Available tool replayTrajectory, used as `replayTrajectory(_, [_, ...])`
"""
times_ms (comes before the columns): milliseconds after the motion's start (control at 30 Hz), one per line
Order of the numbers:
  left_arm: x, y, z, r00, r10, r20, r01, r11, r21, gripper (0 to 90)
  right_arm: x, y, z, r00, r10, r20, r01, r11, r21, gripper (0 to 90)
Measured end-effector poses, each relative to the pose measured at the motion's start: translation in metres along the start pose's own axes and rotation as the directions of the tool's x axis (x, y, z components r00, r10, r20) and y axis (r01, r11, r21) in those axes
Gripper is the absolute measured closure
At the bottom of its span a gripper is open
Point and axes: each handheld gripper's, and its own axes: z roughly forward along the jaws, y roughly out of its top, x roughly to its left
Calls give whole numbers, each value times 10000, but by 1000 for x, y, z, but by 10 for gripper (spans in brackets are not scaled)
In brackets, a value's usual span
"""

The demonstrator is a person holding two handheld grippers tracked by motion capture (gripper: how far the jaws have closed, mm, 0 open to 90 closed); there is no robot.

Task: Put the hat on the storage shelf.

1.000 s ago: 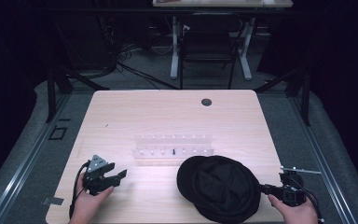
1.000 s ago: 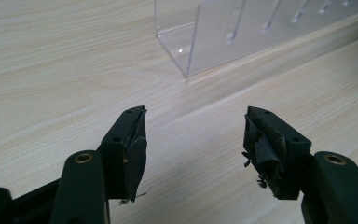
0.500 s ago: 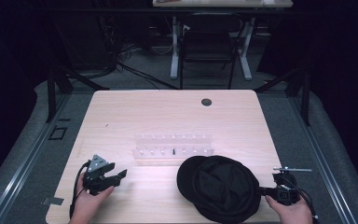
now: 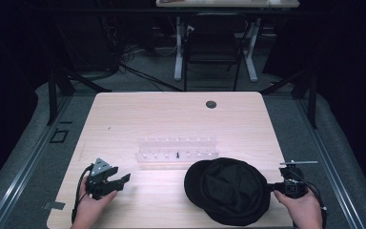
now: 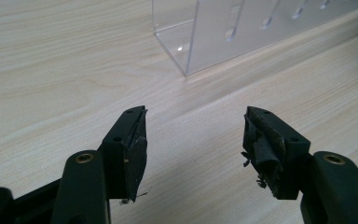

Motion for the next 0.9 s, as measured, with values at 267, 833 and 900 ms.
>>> replayTrajectory(267, [-1, 0, 0, 10000, 42, -5, -42, 10000, 14, 400, -6, 15, 2, 9998, 188, 102, -190, 9997, 153, 874])
replayTrajectory(833, [-1, 0, 0, 10000, 62, 24, -62, 10000, 56, 400, -10, 21, 8, 9982, 607, 4, -606, 9948, 814, 828])
replayTrajectory(900, [-1, 0, 0, 10000, 78, 32, -78, 9999, 104, 400, -9, 20, 9, 9973, 721, 146, -731, 9940, 813, 828])
